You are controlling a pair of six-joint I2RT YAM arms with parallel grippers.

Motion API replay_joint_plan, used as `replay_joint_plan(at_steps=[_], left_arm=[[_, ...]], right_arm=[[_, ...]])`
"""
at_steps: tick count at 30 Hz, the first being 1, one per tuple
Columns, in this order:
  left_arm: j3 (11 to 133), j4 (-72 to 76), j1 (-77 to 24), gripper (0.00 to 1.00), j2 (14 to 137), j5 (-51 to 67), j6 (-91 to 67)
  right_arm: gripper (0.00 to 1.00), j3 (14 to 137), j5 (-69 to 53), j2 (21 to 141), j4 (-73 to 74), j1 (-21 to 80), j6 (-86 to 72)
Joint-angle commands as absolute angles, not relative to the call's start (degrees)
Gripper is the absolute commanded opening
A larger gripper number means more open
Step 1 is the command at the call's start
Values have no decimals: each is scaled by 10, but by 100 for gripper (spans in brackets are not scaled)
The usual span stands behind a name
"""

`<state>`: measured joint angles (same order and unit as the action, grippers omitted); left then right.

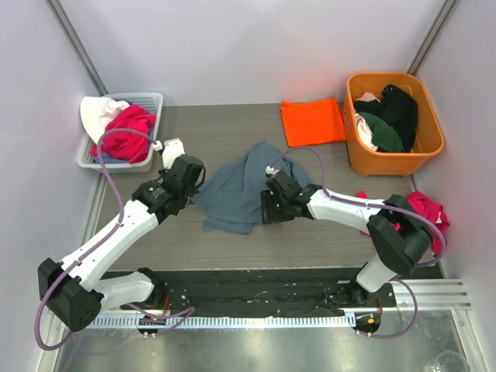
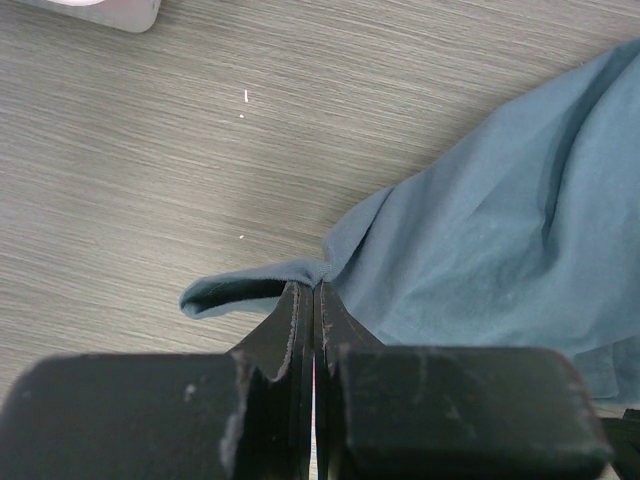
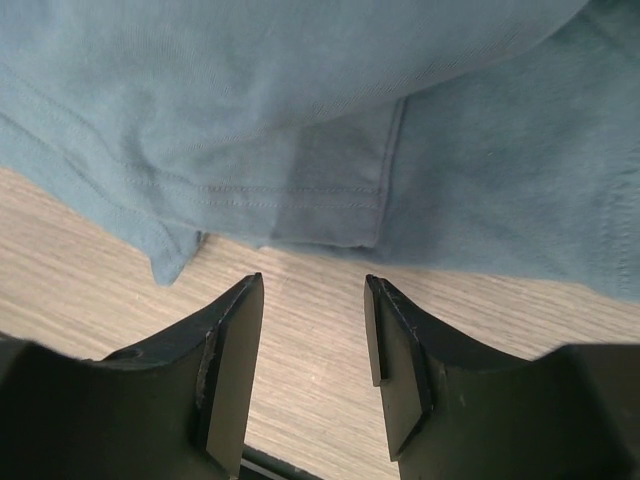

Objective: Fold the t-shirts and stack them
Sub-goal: Flatten the tshirt out

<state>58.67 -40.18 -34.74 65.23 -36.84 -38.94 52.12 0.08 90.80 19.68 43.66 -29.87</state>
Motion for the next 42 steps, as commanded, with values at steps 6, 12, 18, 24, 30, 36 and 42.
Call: replay_joint_plan(at_steps=[6, 12, 18, 24, 30, 36, 42], left_arm=[[584, -402, -345, 0, 636, -378, -398], [583, -406, -345, 0, 635, -381, -399], [576, -406, -345, 0, 633, -381, -401], [570, -407, -345, 0, 634, -380, -403], [570, -408, -345, 0, 633, -383, -403], [570, -406, -345, 0, 636, -382, -402], [571, -406, -345, 0, 638, -381, -400]], right_arm=[[52, 566, 53, 900, 199, 439, -286], [52, 570, 53, 918, 197, 439, -283], [52, 574, 63, 927, 196, 439, -276], [52, 577, 67, 944, 190, 439, -271], [51, 578, 66, 953, 186, 438, -269], [46, 574, 70, 954, 185, 438, -268], [42, 572, 71, 957, 185, 439, -269]])
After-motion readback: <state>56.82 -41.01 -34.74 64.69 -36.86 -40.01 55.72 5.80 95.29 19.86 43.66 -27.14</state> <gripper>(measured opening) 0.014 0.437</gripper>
